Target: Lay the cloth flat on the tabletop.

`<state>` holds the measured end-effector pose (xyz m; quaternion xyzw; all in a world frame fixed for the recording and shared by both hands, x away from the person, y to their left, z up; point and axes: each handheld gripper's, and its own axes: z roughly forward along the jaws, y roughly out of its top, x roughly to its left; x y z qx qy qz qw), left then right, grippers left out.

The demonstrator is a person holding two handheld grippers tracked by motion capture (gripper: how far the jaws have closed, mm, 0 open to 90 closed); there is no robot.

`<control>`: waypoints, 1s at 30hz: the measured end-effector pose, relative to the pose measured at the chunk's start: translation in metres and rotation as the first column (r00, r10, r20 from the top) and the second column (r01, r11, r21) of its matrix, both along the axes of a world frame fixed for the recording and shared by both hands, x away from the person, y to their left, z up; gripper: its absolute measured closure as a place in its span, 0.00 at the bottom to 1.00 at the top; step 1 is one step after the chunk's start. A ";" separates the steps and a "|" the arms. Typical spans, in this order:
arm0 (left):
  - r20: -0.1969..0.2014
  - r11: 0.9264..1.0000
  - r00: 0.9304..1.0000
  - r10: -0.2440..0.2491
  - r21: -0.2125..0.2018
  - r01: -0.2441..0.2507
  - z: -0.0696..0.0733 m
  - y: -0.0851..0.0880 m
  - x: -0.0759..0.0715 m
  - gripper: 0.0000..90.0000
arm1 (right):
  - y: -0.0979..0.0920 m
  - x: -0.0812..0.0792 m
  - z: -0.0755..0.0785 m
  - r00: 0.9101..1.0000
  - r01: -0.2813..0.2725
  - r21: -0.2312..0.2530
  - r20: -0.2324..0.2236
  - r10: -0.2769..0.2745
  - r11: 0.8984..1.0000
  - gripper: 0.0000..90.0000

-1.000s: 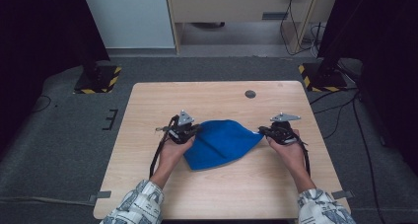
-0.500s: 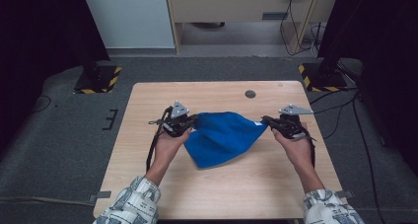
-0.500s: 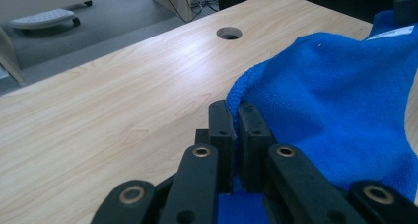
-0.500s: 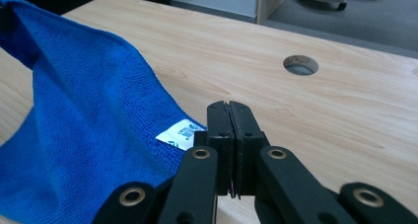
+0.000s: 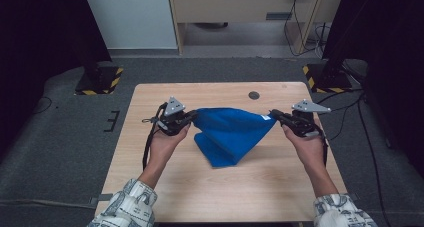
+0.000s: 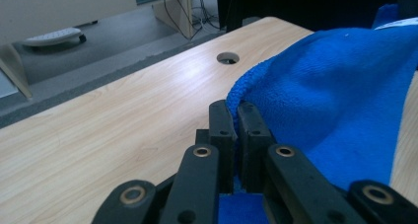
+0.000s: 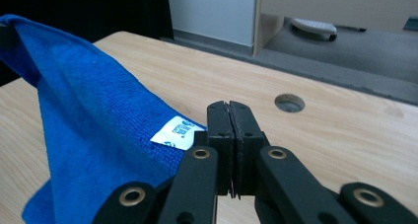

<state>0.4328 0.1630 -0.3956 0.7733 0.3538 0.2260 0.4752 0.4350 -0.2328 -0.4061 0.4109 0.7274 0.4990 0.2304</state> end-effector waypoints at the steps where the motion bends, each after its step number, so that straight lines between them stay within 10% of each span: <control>1: 0.000 1.000 1.000 0.000 0.000 0.000 0.000 0.000 0.000 0.96 | 0.000 0.000 0.000 1.000 0.000 0.000 0.000 0.000 1.000 0.99; 30: 0.057 1.000 0.998 -0.007 -0.021 0.008 0.046 0.008 -0.018 0.96 | 0.003 -0.017 0.051 0.993 -0.012 0.029 0.115 0.009 1.000 0.99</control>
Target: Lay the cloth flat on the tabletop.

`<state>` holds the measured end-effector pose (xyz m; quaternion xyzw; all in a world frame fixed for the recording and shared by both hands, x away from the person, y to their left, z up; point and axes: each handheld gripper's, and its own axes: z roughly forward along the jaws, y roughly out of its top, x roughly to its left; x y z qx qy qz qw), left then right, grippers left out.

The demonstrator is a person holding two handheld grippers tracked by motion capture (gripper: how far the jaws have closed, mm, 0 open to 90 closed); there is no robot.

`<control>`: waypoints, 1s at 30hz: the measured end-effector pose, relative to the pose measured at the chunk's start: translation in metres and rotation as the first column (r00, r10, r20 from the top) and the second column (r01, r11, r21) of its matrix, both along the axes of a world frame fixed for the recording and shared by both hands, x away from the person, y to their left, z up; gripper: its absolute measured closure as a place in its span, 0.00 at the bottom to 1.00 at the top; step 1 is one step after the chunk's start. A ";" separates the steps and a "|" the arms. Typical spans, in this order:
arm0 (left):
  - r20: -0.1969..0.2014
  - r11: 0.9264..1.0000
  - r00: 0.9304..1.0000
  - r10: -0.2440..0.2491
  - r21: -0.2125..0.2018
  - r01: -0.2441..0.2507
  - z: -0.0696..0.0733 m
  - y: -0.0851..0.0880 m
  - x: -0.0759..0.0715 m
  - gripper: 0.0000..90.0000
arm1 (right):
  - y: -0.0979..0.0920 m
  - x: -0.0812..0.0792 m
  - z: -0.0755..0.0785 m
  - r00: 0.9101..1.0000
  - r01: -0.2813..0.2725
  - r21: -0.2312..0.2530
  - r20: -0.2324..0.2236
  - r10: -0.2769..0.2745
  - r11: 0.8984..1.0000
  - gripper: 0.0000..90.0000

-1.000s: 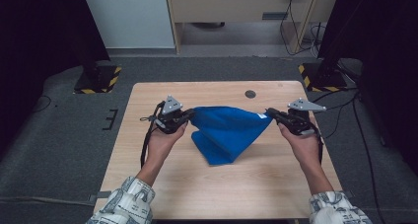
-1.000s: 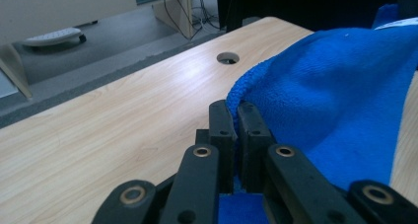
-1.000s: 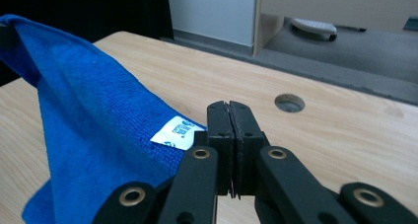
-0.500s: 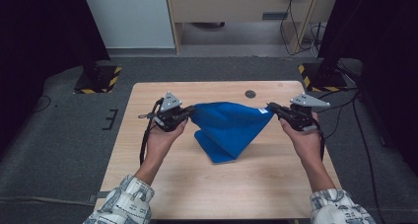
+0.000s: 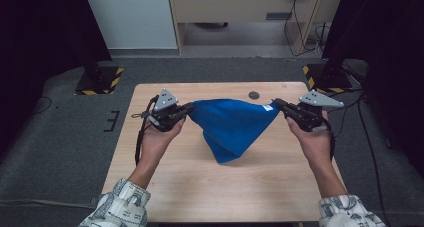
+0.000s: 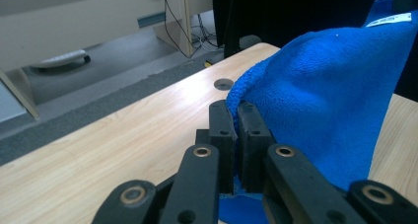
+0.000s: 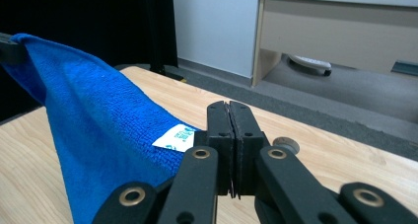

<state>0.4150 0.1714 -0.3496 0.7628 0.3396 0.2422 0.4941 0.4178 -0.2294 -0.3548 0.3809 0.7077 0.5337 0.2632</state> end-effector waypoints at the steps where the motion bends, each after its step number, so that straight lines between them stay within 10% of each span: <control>1: 0.003 1.000 1.000 0.001 -0.002 -0.001 0.002 0.001 -0.001 0.96 | 0.000 0.000 0.000 1.000 0.000 0.000 0.000 0.000 1.000 0.99; 30: 0.018 1.000 1.000 -0.022 -0.017 0.023 0.020 0.010 -0.022 0.96 | -0.005 -0.022 0.021 0.998 -0.024 0.018 0.064 0.023 1.000 0.99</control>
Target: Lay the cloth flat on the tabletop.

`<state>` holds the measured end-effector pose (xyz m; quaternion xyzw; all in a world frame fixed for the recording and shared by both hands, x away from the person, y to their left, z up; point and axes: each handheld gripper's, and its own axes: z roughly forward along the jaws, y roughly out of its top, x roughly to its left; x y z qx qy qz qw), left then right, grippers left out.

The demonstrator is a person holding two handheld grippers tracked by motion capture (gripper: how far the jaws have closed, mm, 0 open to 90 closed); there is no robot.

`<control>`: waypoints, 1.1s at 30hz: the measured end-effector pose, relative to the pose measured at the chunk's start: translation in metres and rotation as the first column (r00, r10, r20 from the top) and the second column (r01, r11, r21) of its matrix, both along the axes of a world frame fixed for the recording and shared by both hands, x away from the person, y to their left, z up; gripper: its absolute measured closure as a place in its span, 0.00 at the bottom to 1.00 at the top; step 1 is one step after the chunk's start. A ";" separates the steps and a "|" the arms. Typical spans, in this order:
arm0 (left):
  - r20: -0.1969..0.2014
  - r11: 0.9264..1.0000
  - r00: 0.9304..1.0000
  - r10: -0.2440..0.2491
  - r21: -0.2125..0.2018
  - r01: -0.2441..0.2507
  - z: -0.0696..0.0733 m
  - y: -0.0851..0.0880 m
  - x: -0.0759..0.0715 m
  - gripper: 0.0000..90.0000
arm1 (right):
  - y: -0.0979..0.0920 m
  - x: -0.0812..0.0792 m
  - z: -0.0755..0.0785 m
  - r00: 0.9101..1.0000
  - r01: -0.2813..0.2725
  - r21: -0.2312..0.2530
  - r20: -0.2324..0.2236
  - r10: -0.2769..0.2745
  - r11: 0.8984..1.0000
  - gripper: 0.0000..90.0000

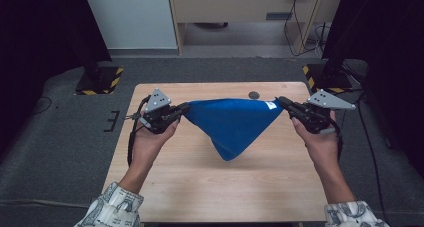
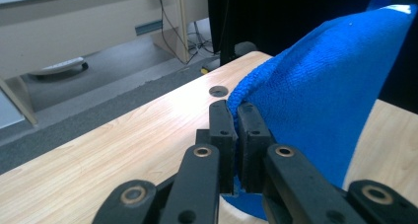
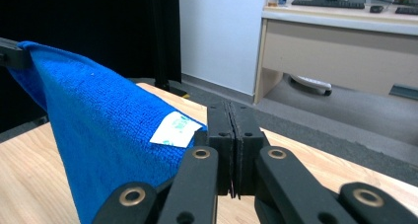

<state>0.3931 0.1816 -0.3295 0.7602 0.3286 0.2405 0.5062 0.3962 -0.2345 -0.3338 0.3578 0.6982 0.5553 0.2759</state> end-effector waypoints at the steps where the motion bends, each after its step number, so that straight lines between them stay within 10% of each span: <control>1: 0.007 1.000 1.000 -0.001 0.002 0.001 0.002 0.000 -0.004 0.96 | 0.000 0.000 0.000 1.000 0.000 0.000 0.000 0.000 1.000 0.99; 33: 0.041 0.994 0.993 -0.113 0.004 0.113 0.038 0.016 -0.090 0.95 | -0.005 -0.091 0.035 0.992 -0.083 -0.002 0.094 0.083 0.997 0.99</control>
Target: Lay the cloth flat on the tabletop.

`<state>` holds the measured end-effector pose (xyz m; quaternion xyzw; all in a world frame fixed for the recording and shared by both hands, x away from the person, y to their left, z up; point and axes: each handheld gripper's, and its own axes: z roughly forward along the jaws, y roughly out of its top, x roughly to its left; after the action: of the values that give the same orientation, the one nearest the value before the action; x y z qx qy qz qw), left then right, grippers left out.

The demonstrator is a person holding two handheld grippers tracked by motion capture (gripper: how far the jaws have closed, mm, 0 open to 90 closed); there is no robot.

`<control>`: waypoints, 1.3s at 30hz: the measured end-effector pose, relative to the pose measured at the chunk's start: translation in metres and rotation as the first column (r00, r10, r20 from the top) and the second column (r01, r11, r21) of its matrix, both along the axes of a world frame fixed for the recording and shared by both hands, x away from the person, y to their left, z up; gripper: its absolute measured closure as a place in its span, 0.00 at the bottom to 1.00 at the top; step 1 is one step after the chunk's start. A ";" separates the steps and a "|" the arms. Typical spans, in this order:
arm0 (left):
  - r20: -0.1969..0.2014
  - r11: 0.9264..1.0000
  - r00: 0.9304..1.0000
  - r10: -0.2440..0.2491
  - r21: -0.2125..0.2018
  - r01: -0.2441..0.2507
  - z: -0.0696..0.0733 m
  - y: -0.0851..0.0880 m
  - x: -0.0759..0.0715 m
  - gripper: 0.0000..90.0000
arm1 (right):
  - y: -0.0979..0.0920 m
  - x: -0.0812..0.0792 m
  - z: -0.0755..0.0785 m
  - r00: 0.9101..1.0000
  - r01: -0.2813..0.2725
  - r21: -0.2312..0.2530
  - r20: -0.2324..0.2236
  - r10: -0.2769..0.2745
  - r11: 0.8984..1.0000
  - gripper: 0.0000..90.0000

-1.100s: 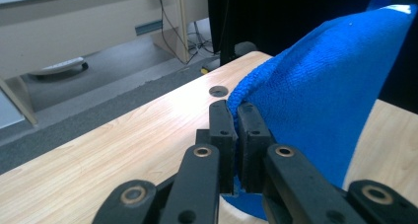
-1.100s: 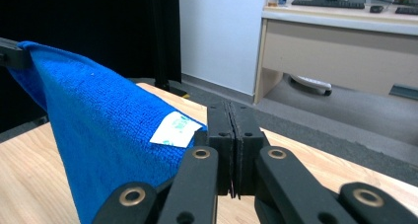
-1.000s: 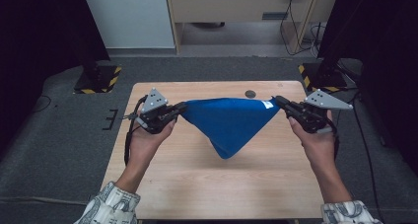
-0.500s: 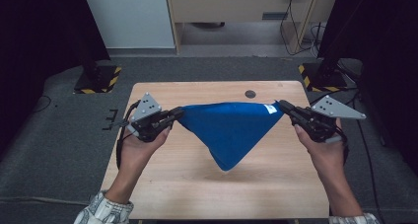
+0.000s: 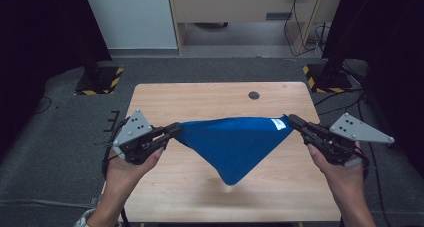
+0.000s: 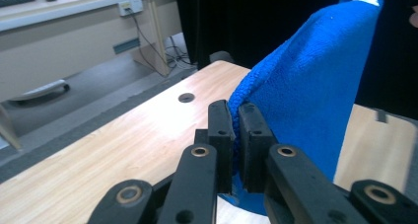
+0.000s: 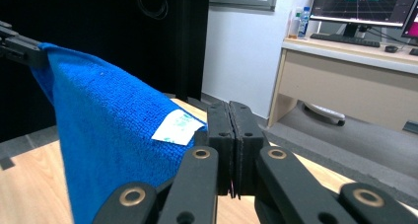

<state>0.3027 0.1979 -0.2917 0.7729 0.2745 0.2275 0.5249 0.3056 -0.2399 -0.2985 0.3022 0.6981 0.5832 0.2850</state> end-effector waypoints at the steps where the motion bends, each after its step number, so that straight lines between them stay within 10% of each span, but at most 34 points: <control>1: -0.007 1.000 1.000 -0.006 0.007 0.006 0.000 -0.001 0.001 0.95 | 0.000 0.000 0.000 1.000 0.000 0.000 0.000 0.000 1.000 0.99; 6: -0.099 0.996 0.994 0.046 0.080 -0.038 -0.023 -0.009 0.049 0.94 | 0.008 0.041 -0.022 0.995 0.048 -0.067 -0.088 -0.053 0.997 0.99; 16: -0.303 0.988 0.942 0.147 0.099 -0.122 -0.111 -0.015 0.160 0.92 | 0.019 0.138 -0.099 0.963 0.109 -0.144 -0.231 -0.141 0.984 0.99; 39: -0.330 0.973 0.917 0.226 0.123 -0.195 -0.145 -0.021 0.205 0.93 | 0.029 0.196 -0.141 0.928 0.161 -0.168 -0.310 -0.207 0.973 0.99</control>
<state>0.5073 0.1769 -0.4369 0.7889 0.4327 0.1569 0.4072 0.5018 -0.2113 -0.4393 0.4378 0.7430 0.4457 0.2400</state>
